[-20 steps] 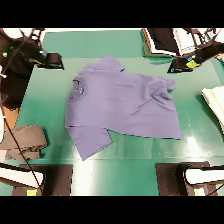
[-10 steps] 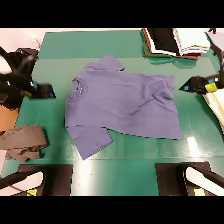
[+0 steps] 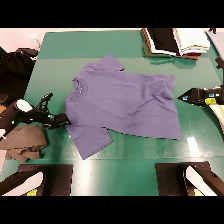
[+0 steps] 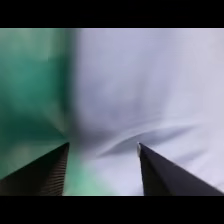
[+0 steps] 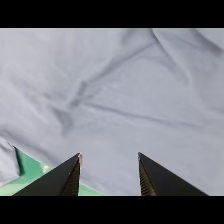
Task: Fold the shirts.
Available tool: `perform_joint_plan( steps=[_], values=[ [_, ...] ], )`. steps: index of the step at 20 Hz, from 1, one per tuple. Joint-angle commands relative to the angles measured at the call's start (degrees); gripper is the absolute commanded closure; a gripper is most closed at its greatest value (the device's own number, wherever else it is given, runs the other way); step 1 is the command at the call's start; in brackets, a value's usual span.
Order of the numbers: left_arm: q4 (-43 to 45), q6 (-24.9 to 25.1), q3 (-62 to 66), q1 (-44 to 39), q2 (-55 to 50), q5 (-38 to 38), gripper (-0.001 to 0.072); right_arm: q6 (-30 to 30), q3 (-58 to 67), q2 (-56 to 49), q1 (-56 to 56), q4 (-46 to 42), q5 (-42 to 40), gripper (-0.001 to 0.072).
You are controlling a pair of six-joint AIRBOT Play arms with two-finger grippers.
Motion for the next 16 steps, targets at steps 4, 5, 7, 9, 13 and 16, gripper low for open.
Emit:
perform_joint_plan(
  steps=[4, 5, 7, 9, 13, 16],
  values=[
    [-6.08, 2.62, -1.73, -4.96, 0.13, 1.55, 0.0682, -0.37, -0.55, 0.42, -4.55, -2.21, 0.15, 0.0302],
    [-5.46, 2.69, -0.74, -4.96, 0.70, 0.35, 0.0682, -0.33, -0.57, 0.33, -6.95, -6.12, 1.29, 0.0302],
    [-4.37, 2.67, 1.73, -4.96, 3.04, -0.39, 0.0682, 0.48, -1.73, 0.28, -11.06, -14.95, 2.40, 0.0302],
    [-4.17, 2.69, 4.26, -4.96, 5.03, -0.76, 0.0682, 0.55, -6.08, 0.22, -14.80, -19.98, 2.32, 0.0209],
    [-4.02, 3.48, 6.93, -4.98, 6.38, -1.22, 0.0682, -0.31, -17.05, -4.63, -21.03, -19.61, 2.23, 0.0144],
    [-4.02, 3.56, 6.91, -4.98, 6.36, -1.51, 0.0682, -2.69, -22.08, -10.40, -21.94, -17.88, 1.14, 0.0190]
  ],
)
